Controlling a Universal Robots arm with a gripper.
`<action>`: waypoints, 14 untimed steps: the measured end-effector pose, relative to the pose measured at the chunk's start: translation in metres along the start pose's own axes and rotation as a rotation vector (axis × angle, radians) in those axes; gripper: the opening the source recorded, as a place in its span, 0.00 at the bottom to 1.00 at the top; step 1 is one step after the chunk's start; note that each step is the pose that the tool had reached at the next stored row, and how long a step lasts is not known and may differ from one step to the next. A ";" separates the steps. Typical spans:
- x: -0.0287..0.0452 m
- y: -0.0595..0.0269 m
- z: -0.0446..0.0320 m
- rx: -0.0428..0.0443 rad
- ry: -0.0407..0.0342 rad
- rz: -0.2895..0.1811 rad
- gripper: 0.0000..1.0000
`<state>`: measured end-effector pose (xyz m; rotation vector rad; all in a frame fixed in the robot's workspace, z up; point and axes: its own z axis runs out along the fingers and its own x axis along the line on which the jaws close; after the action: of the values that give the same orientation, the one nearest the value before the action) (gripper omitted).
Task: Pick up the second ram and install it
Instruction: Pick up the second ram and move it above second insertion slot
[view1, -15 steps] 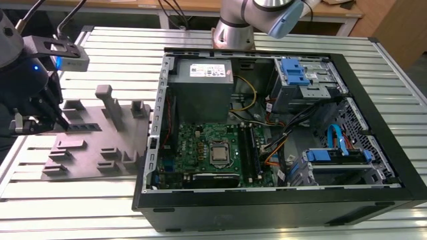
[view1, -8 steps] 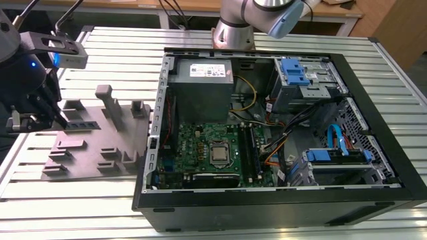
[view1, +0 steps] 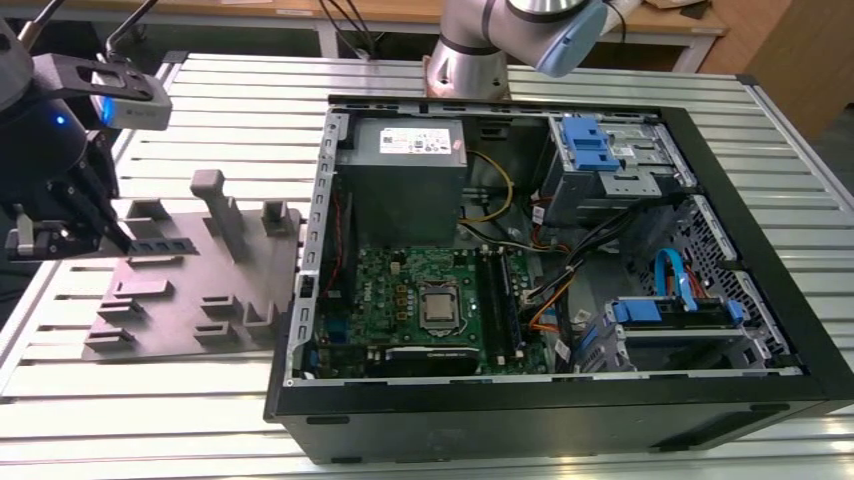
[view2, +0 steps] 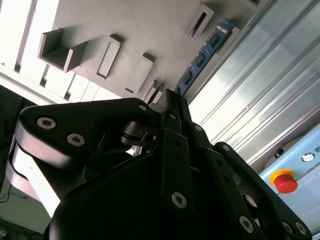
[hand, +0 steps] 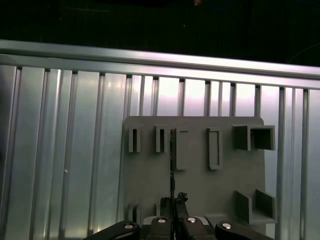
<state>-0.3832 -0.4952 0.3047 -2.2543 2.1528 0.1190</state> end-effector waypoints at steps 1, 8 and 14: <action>-0.0001 0.0001 -0.0010 0.0000 0.0000 0.000 0.14; -0.0005 0.0003 -0.0073 0.0001 -0.0001 0.000 0.14; -0.0011 0.0006 -0.0162 0.0000 -0.0001 0.000 0.14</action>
<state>-0.3832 -0.4952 0.3209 -2.2542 2.1528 0.1191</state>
